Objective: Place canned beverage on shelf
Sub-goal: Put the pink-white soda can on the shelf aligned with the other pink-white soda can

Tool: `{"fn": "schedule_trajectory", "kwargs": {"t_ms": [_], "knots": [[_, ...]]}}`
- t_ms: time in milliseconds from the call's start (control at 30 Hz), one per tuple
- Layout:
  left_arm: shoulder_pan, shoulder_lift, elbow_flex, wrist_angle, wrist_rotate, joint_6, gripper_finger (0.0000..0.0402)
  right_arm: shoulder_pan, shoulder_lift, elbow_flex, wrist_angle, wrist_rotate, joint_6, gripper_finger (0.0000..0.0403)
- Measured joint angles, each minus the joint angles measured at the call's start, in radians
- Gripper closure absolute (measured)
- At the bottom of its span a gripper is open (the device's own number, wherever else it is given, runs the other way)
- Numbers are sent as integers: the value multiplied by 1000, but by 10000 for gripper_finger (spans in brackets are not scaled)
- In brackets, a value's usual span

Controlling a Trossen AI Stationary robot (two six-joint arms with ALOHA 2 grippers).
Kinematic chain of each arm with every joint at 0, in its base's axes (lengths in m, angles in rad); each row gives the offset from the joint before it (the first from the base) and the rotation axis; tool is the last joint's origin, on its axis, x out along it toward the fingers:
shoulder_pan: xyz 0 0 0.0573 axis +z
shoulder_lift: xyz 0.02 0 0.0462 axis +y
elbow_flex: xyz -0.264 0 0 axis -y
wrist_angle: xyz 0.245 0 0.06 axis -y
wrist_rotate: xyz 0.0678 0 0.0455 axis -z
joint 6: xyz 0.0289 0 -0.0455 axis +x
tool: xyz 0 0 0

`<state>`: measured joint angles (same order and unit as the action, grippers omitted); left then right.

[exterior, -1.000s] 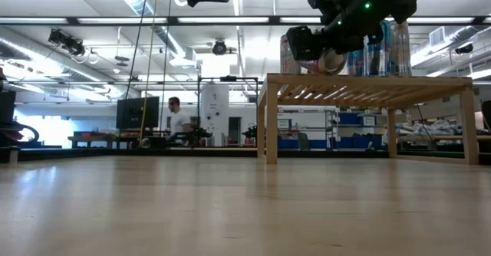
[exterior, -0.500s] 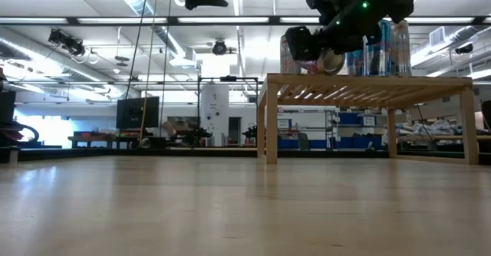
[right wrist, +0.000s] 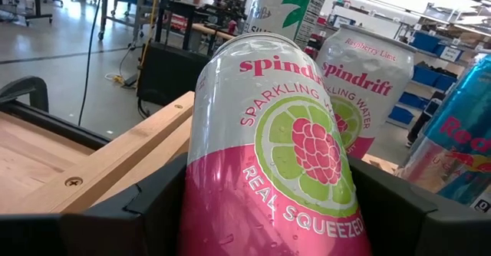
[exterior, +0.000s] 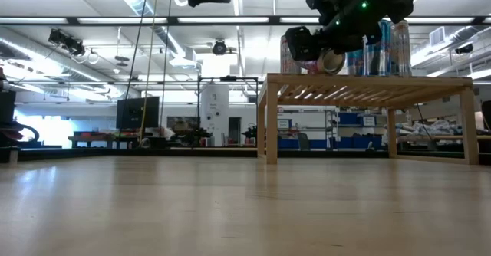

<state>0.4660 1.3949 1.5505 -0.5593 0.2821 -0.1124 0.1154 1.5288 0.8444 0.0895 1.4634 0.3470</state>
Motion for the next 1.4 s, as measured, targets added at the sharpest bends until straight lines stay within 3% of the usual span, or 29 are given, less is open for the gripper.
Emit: {"fn": "schedule_trajectory", "kwargs": {"t_ms": [600,1100,1400], "knots": [[-28,0,0,37,-1,-36,15,0,0,-1,23,2,-15,110],[-39,39,2,28,3,-24,15,10,1,-2,145,39,-152,110],[-69,89,1,30,30,-33,15,83,1,-2,383,110,-408,110]]}}
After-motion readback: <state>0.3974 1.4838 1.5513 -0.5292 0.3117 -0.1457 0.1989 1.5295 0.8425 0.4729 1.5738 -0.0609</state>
